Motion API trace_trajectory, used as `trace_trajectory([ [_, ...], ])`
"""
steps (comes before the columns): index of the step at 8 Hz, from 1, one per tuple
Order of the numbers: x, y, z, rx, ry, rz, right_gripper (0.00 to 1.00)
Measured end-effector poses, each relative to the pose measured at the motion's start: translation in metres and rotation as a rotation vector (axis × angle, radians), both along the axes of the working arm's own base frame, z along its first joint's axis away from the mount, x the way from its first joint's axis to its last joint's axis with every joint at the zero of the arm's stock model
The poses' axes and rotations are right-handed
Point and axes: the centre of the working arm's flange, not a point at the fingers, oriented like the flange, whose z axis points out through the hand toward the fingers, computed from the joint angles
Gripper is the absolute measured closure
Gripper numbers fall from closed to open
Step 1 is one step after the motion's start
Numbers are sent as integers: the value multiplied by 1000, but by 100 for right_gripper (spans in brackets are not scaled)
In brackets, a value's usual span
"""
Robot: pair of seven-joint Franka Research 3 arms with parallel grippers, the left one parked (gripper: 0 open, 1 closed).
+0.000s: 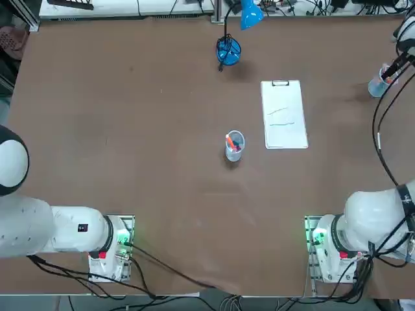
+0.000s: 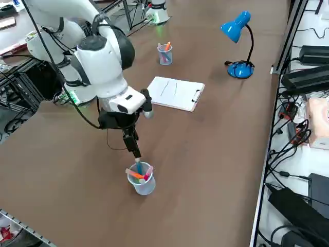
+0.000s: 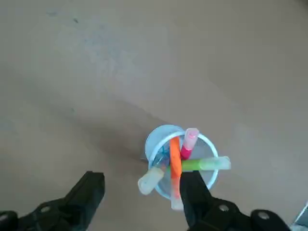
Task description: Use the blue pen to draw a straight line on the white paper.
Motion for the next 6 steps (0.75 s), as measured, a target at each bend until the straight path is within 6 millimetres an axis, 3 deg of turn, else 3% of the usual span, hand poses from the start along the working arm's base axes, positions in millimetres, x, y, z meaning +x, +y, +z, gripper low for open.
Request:
trace_trajectory([
  [6,1,-7,-35,-28,28,26,17],
])
